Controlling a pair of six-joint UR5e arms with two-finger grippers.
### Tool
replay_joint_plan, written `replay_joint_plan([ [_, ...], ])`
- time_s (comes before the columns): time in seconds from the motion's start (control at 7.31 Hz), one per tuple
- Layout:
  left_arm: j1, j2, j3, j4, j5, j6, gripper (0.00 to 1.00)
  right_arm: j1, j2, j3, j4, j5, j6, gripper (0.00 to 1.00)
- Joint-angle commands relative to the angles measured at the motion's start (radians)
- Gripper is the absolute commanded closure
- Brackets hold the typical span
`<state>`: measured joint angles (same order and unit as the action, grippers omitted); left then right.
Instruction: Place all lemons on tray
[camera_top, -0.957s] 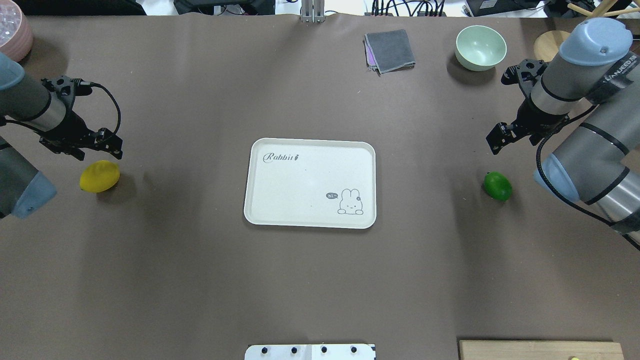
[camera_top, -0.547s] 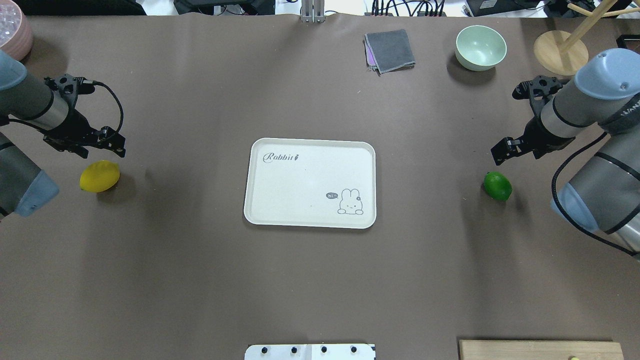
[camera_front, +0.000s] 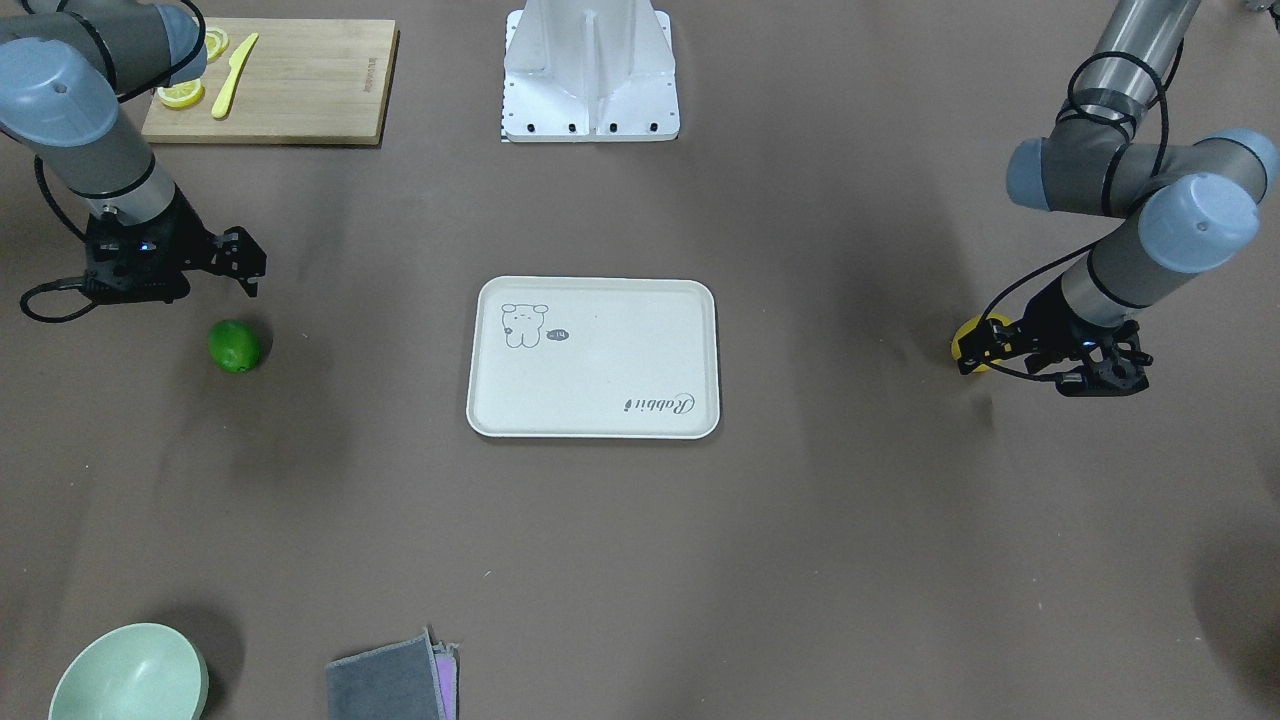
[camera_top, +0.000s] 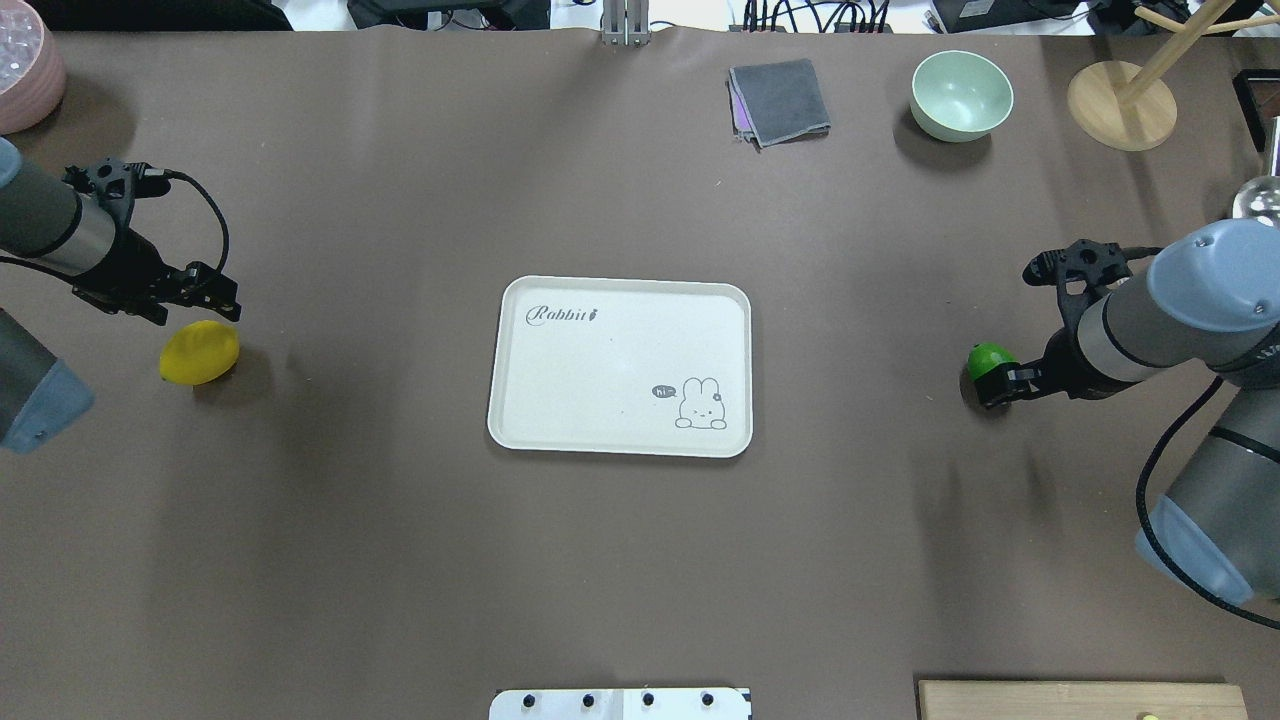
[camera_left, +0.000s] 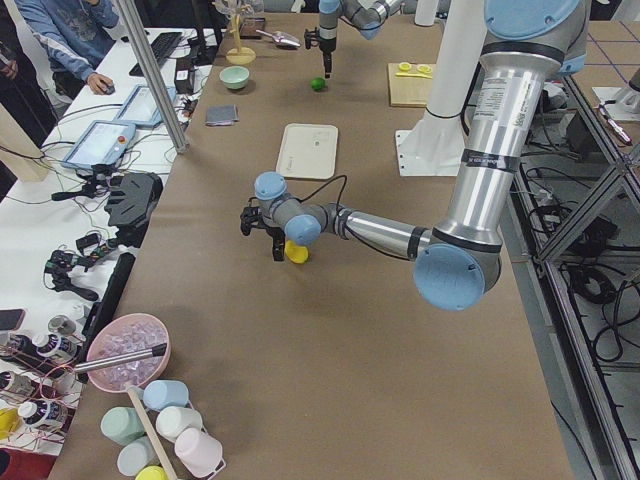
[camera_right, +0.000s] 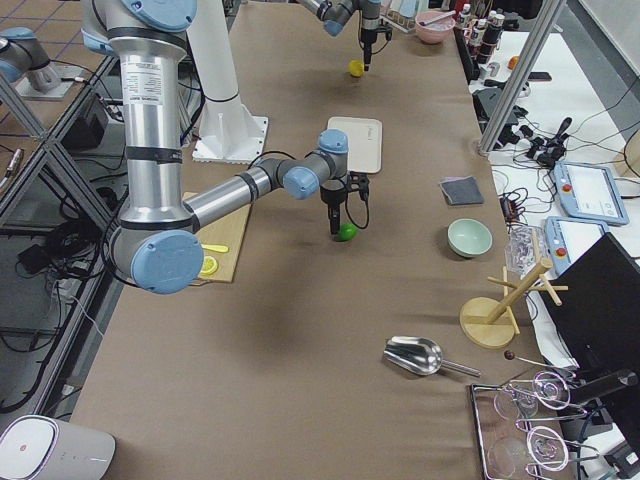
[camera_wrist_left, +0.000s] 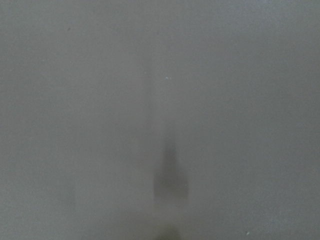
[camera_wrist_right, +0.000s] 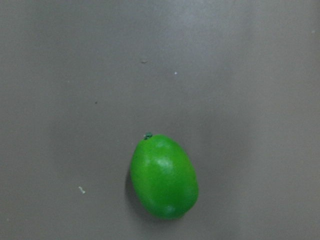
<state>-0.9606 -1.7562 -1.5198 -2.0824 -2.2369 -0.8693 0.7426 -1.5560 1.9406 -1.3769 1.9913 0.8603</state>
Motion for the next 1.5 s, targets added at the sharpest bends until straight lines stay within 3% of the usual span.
replay_joint_plan([
  [0.0, 0.002, 0.046, -0.017, -0.042, 0.013, -0.016, 0.03, -0.023, 0.036, -0.044, -0.001, -0.008, -0.006, 0.03],
  [0.55, 0.091, 0.069, -0.062, -0.050, 0.095, -0.126, 0.02, 0.007, 0.050, -0.069, -0.002, 0.007, -0.061, 0.03],
  [1.09, 0.091, 0.072, -0.071, -0.050, 0.097, -0.129, 0.02, 0.014, 0.099, -0.164, 0.001, 0.001, -0.098, 0.04],
  [1.37, 0.091, 0.072, -0.072, -0.050, 0.097, -0.129, 0.03, 0.014, 0.099, -0.250, 0.125, 0.000, -0.087, 0.11],
])
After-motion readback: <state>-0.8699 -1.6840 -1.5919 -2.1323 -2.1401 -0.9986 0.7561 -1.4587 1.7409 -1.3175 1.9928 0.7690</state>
